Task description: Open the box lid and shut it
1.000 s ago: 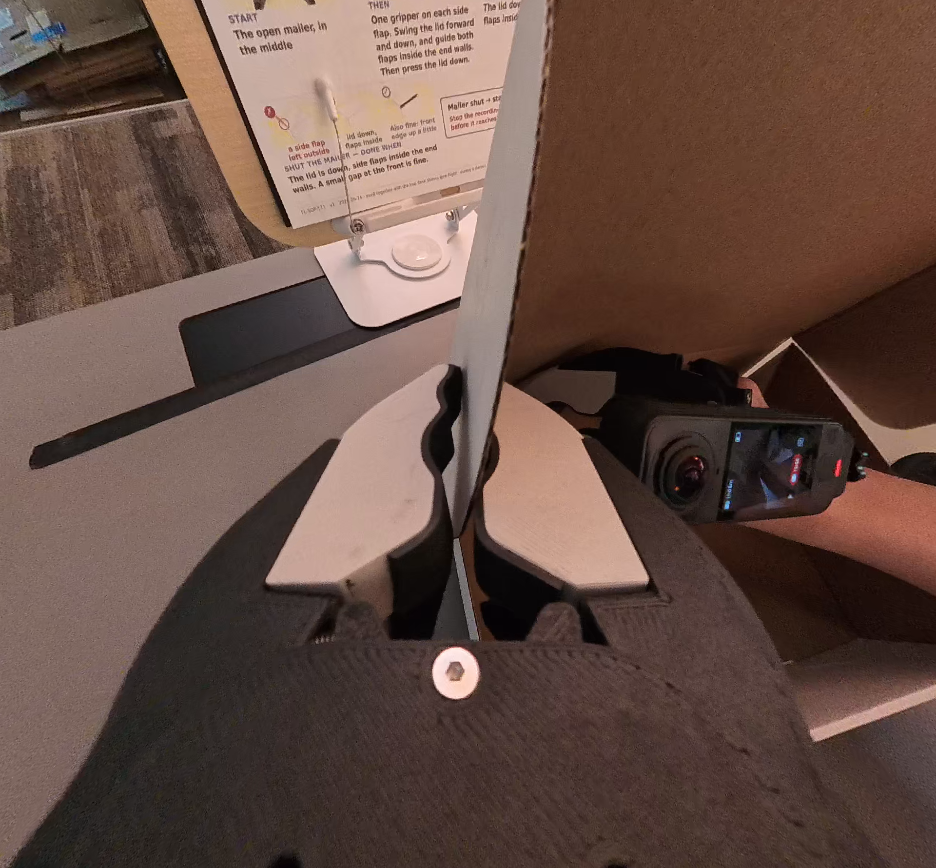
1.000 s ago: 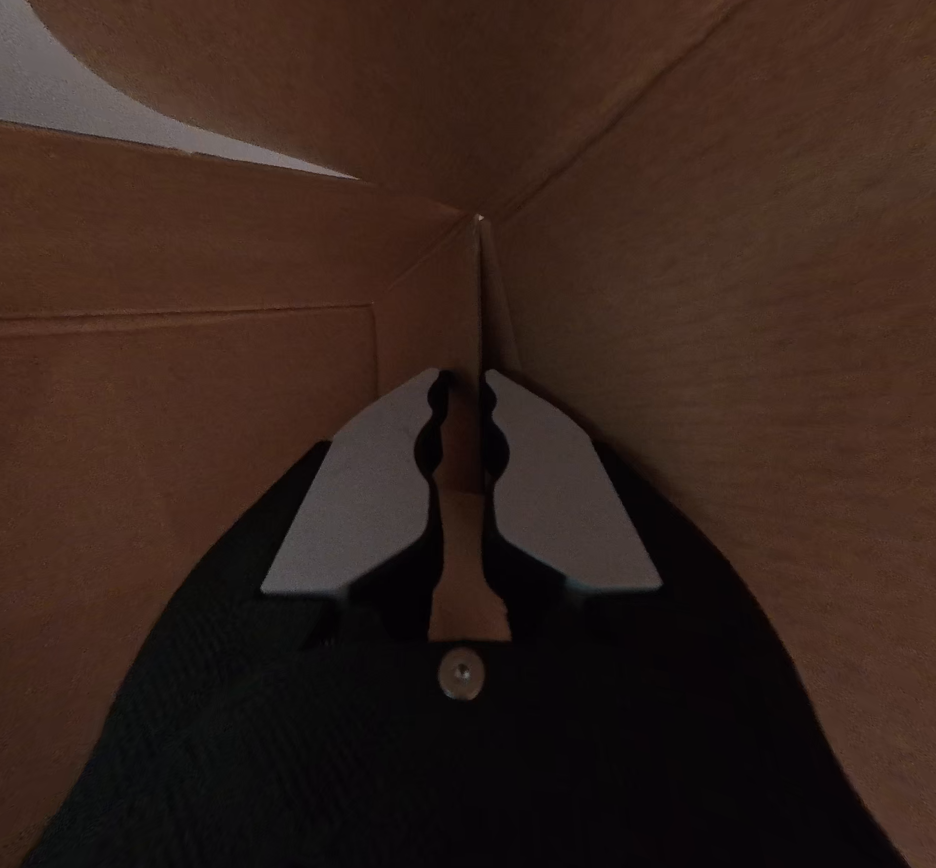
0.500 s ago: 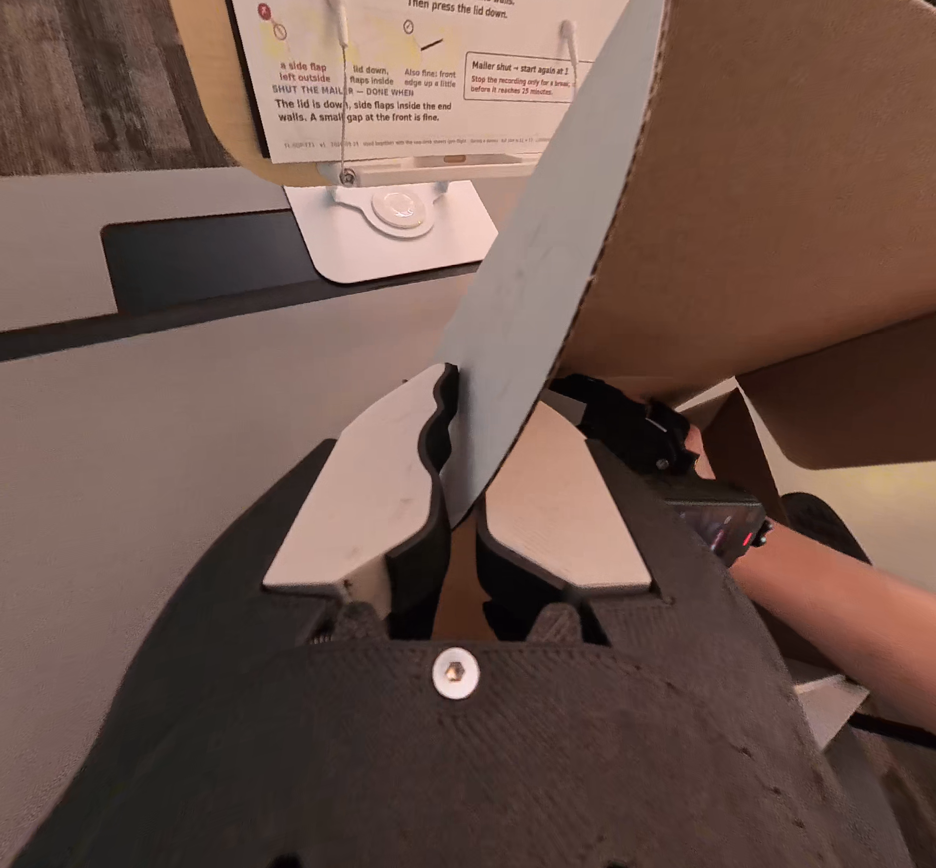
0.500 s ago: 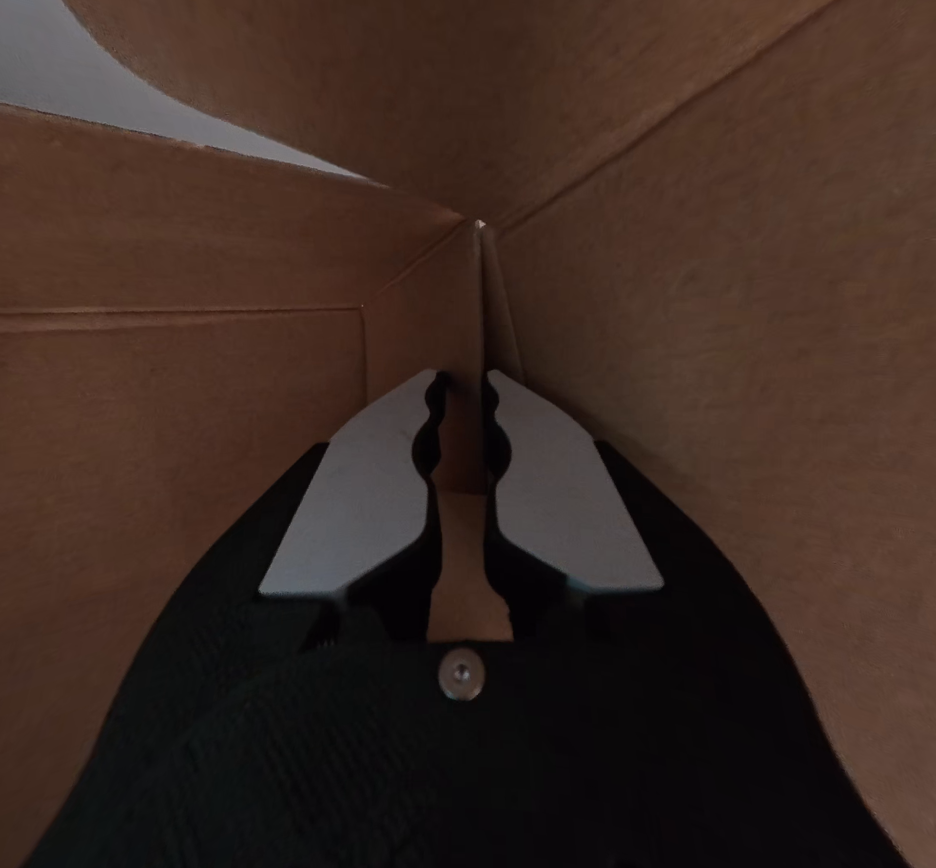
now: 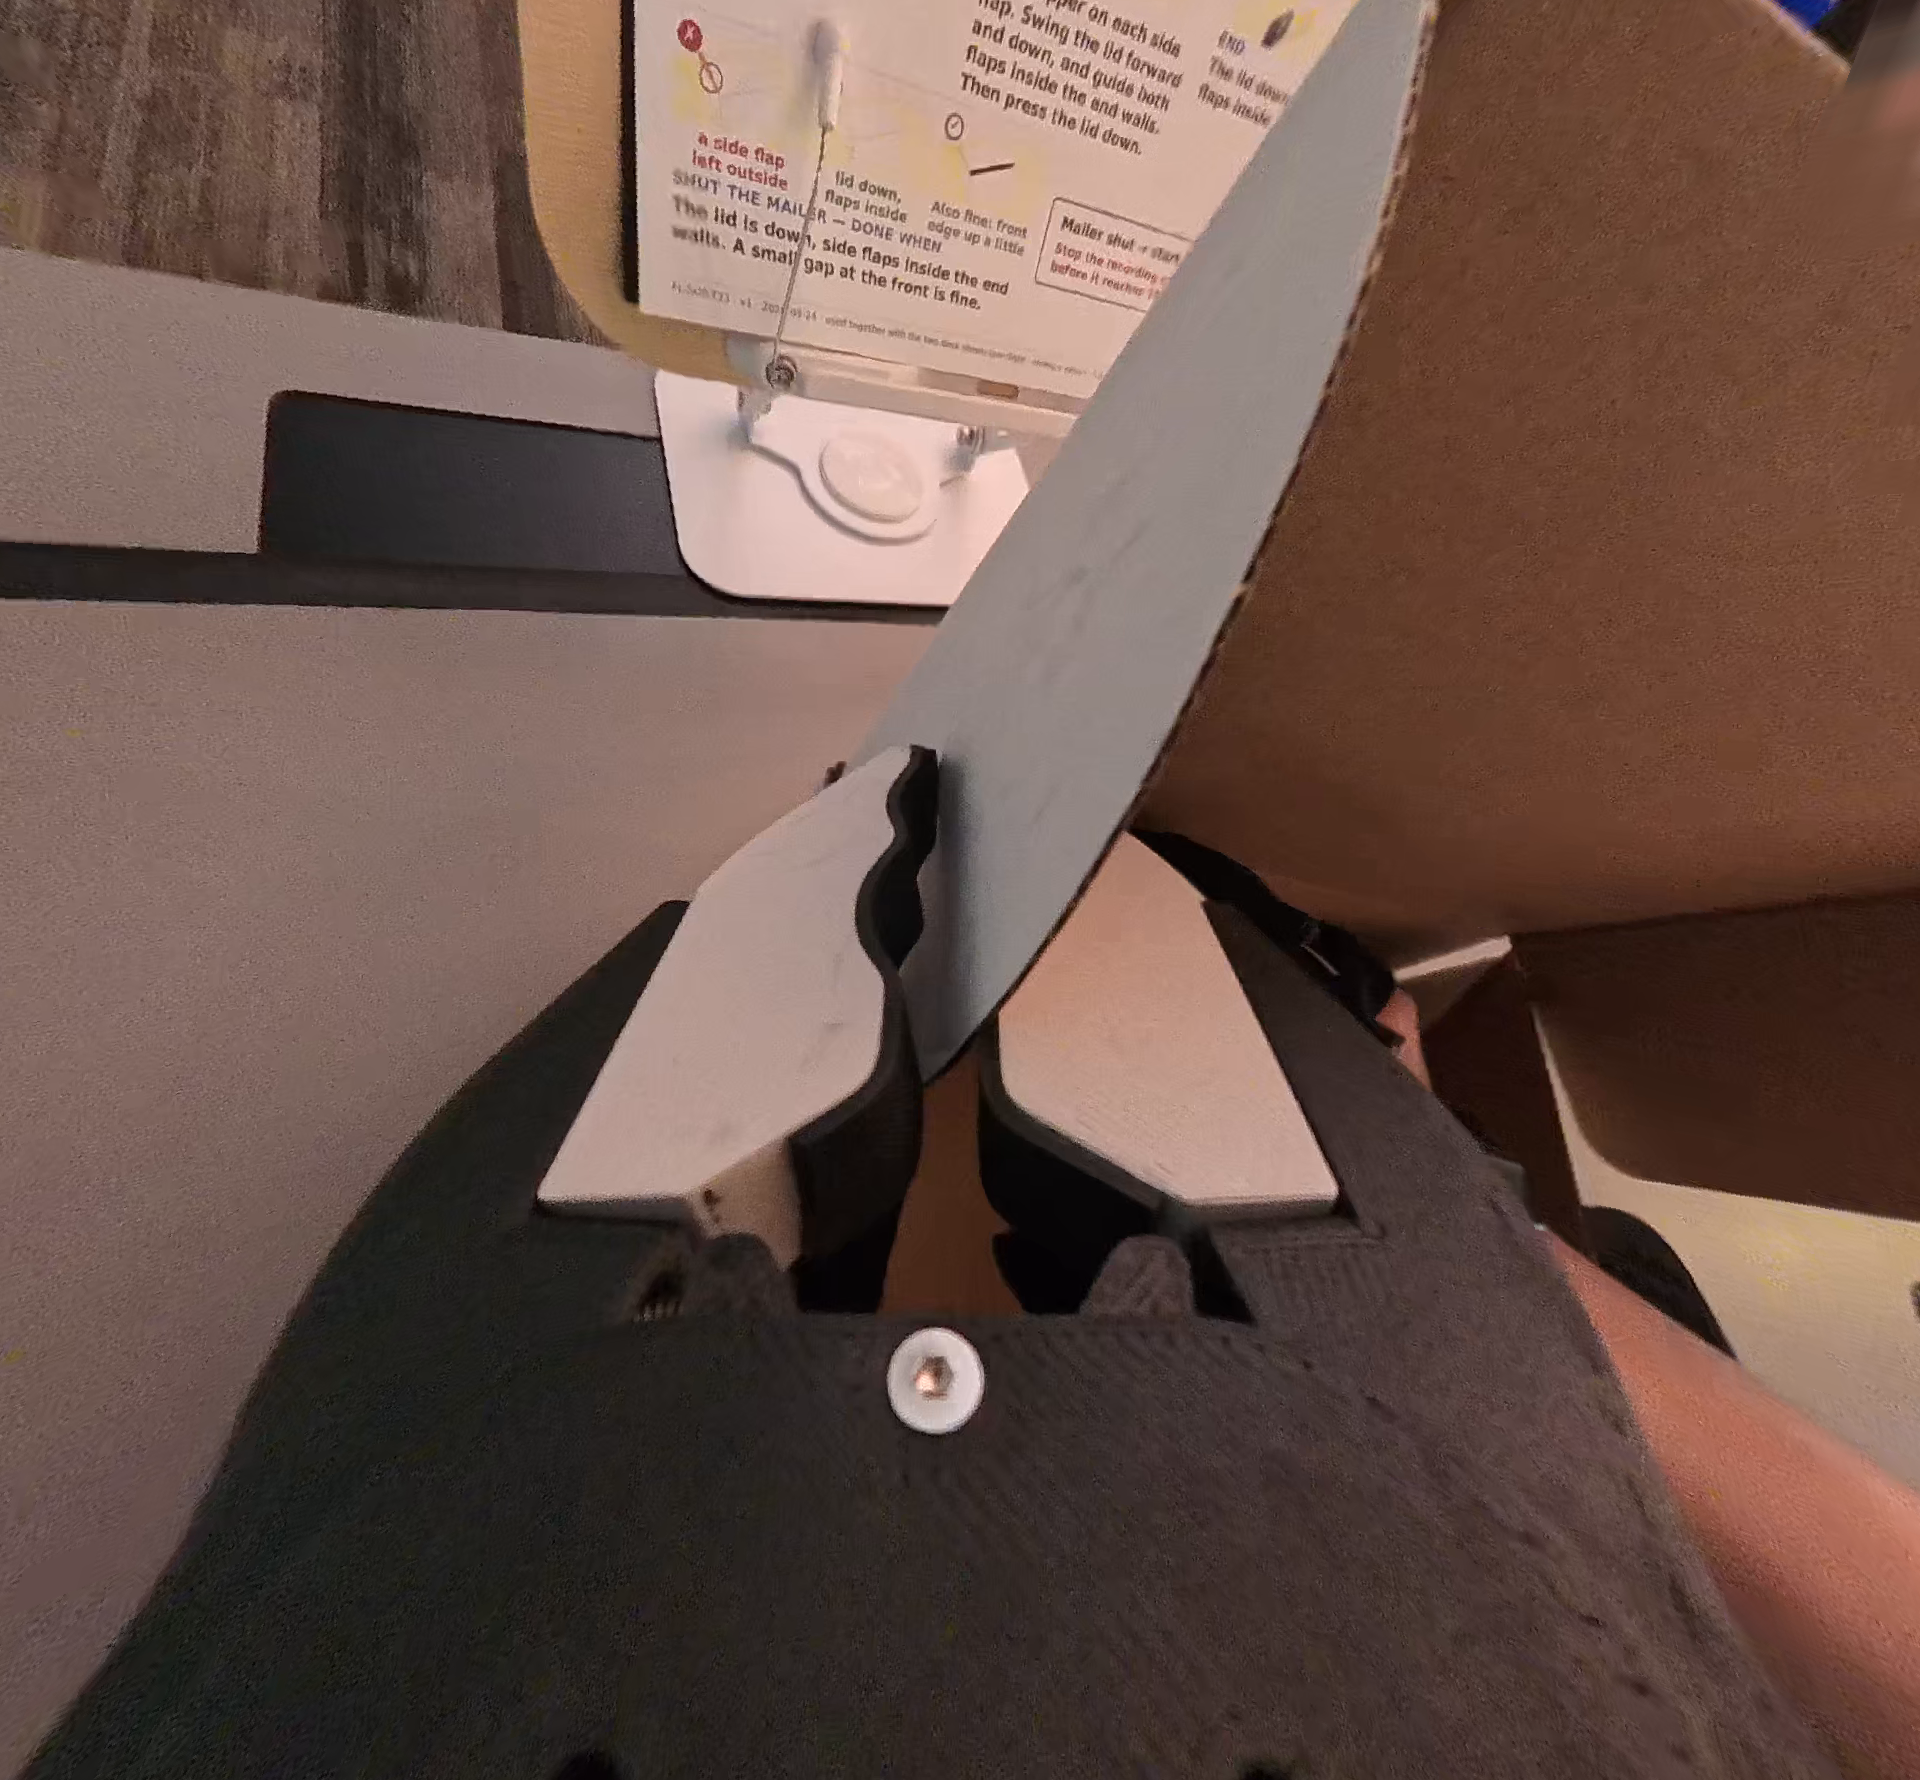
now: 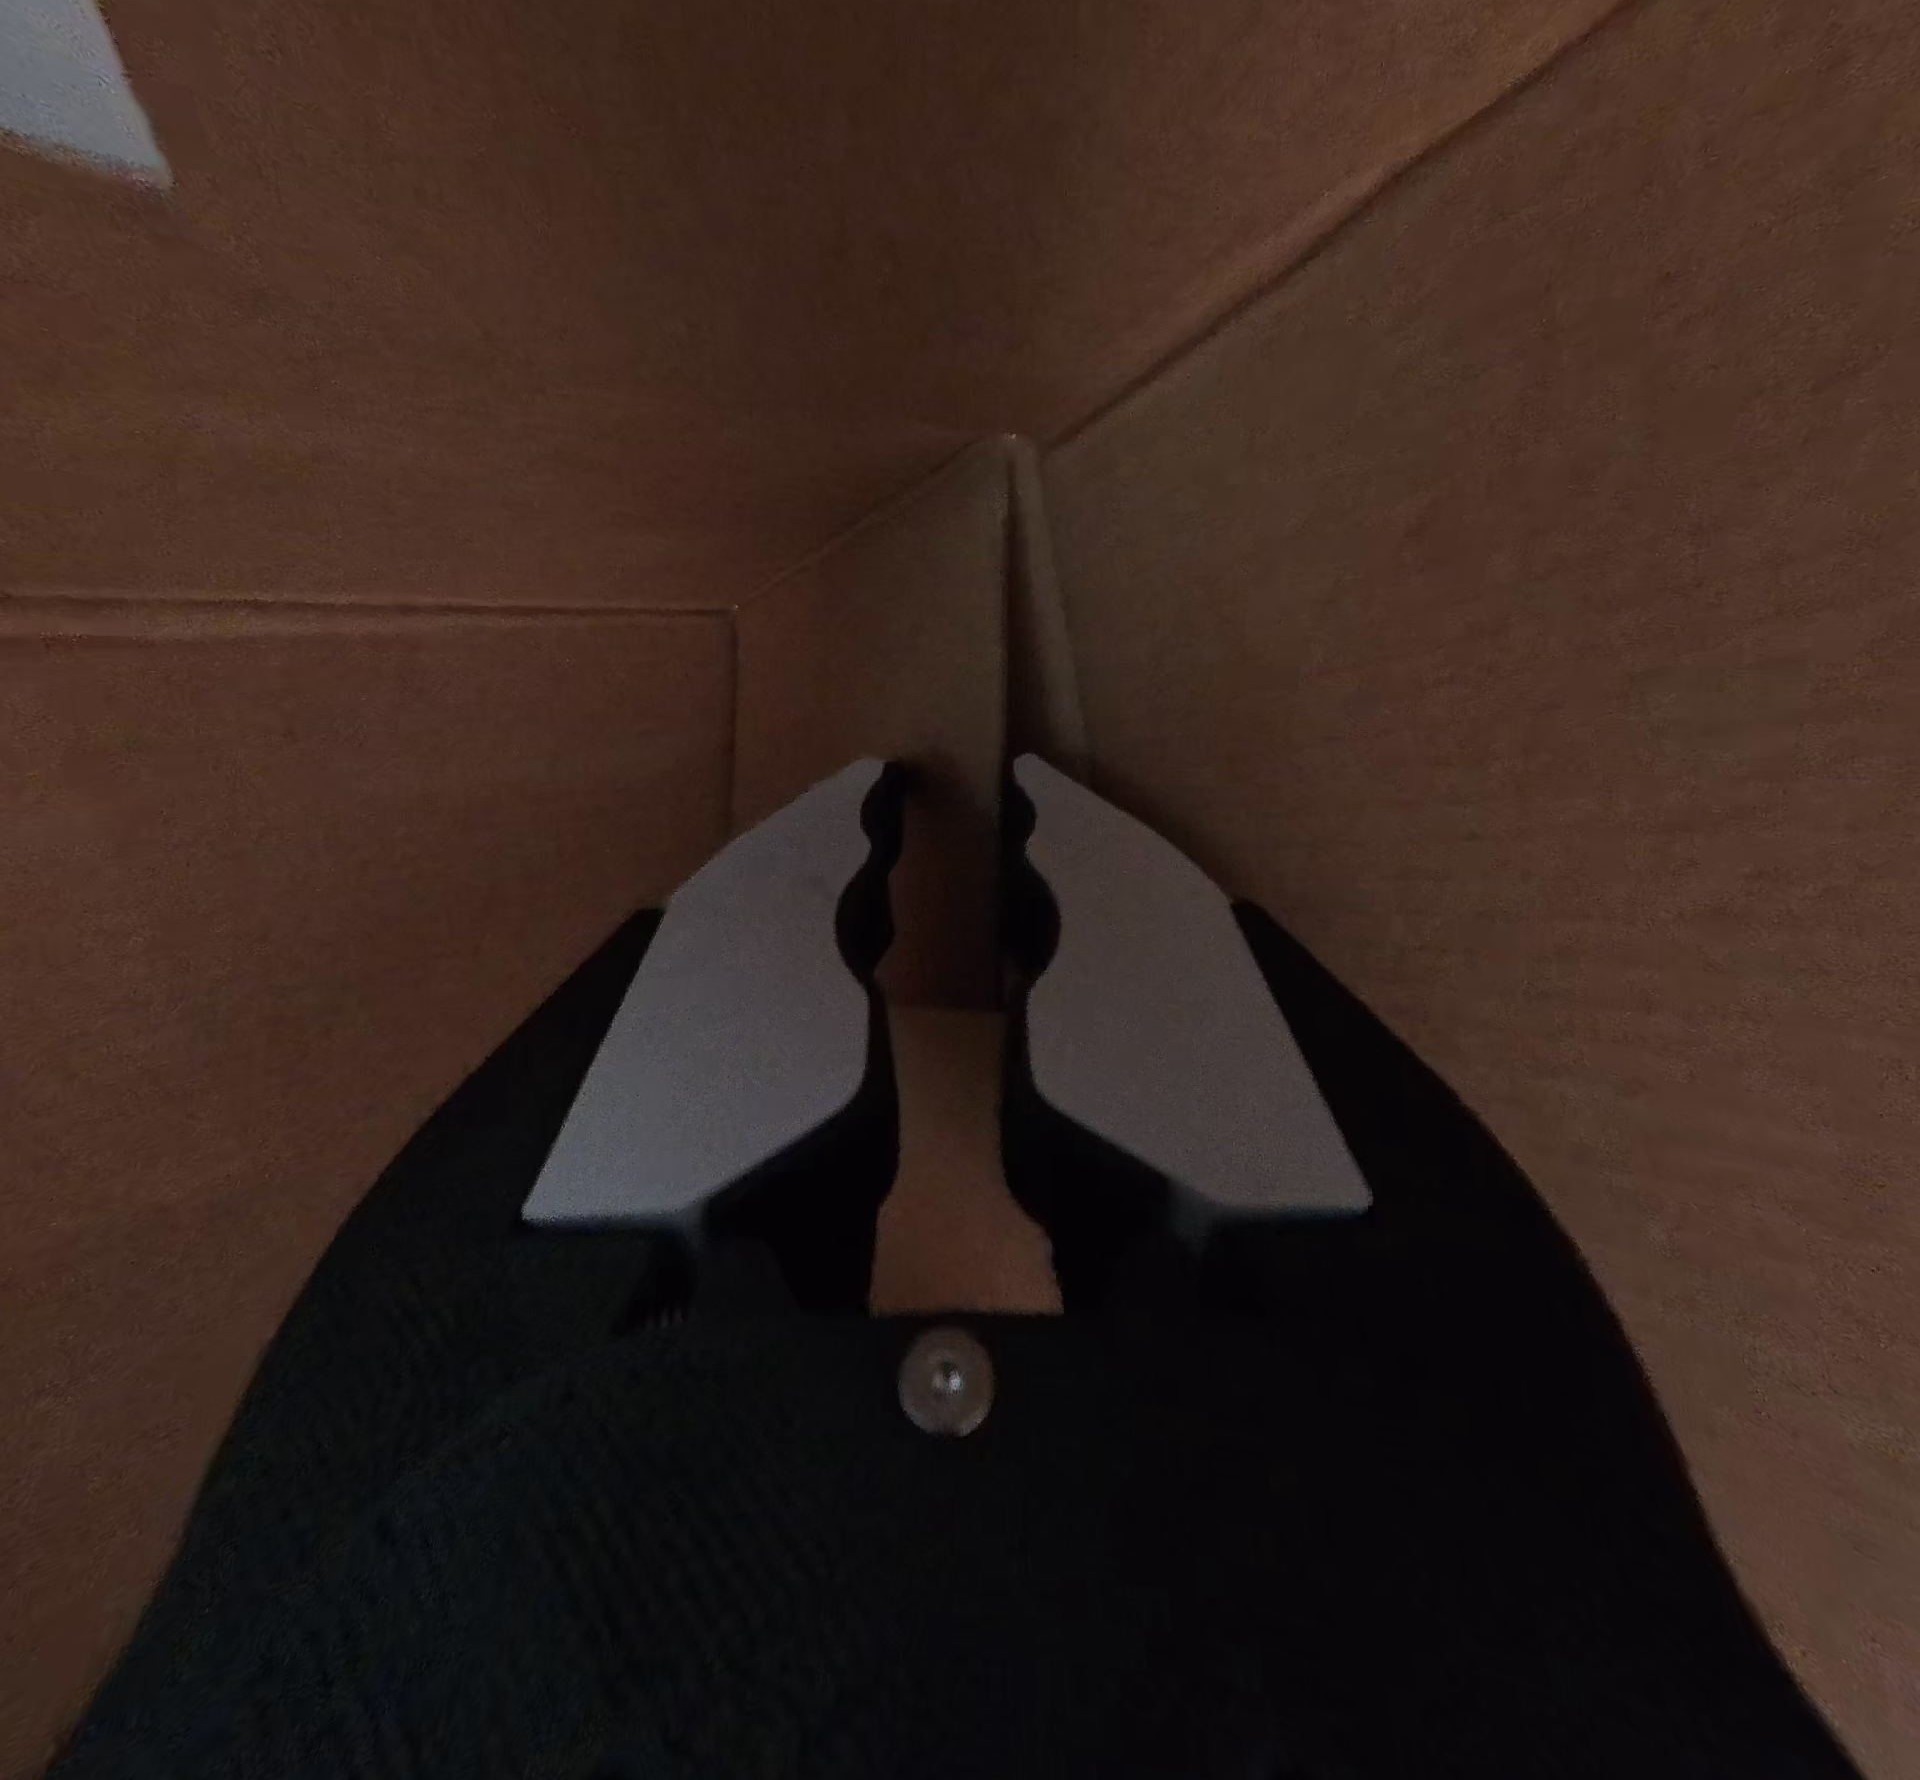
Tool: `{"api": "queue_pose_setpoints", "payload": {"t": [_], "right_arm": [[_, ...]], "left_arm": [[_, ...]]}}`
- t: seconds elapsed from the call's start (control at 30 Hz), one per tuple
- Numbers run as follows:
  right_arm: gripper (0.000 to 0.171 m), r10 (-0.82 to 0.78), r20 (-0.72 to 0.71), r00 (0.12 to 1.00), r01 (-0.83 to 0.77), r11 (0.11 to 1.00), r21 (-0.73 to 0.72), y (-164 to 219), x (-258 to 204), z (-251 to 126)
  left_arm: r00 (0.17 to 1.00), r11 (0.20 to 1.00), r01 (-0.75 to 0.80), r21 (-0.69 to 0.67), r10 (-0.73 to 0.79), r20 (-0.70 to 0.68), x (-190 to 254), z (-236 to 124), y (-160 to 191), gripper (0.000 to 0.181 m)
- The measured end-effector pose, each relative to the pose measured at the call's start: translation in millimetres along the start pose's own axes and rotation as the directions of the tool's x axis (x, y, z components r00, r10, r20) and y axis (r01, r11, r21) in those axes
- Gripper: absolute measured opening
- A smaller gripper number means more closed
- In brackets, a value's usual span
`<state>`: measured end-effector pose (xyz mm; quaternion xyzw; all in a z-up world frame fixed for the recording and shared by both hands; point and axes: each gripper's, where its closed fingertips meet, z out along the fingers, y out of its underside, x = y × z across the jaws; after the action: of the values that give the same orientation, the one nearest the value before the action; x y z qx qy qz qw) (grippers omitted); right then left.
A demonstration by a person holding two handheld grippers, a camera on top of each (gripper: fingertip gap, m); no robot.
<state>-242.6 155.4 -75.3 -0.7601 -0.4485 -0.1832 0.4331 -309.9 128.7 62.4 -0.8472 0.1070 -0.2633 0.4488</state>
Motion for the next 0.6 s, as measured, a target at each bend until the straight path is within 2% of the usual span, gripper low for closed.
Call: {"api": "queue_pose_setpoints", "payload": {"t": [0.03,0.23,0.33,0.47,0.6], "right_arm": [[0.019,-0.011,-0.004,1.000,0.011,1.000,-0.008,2,0,0],[0.021,-0.021,-0.002,1.000,0.021,0.997,-0.069,10,1,-6],[0.021,-0.089,-0.031,0.996,0.086,0.994,-0.071,9,2,-31],[0.024,-0.058,-0.060,0.997,0.060,0.997,0.044,1,-4,-100],[0.023,0.117,-0.030,0.993,-0.105,0.959,0.263,1,-7,-220]], "left_arm": [[1.000,1.000,-0.008,0.025,0.008,-0.002,-1,-1,2,0.005],[0.999,0.990,0.004,0.142,0.003,-0.046,-2,-6,16,0.005],[0.998,0.990,0.004,0.144,0.004,-0.057,0,-5,17,0.005],[0.998,0.991,-0.013,0.137,0.021,-0.061,6,-4,18,0.005],[0.997,0.989,-0.006,0.149,0.018,-0.079,8,-4,21,0.005]]}}
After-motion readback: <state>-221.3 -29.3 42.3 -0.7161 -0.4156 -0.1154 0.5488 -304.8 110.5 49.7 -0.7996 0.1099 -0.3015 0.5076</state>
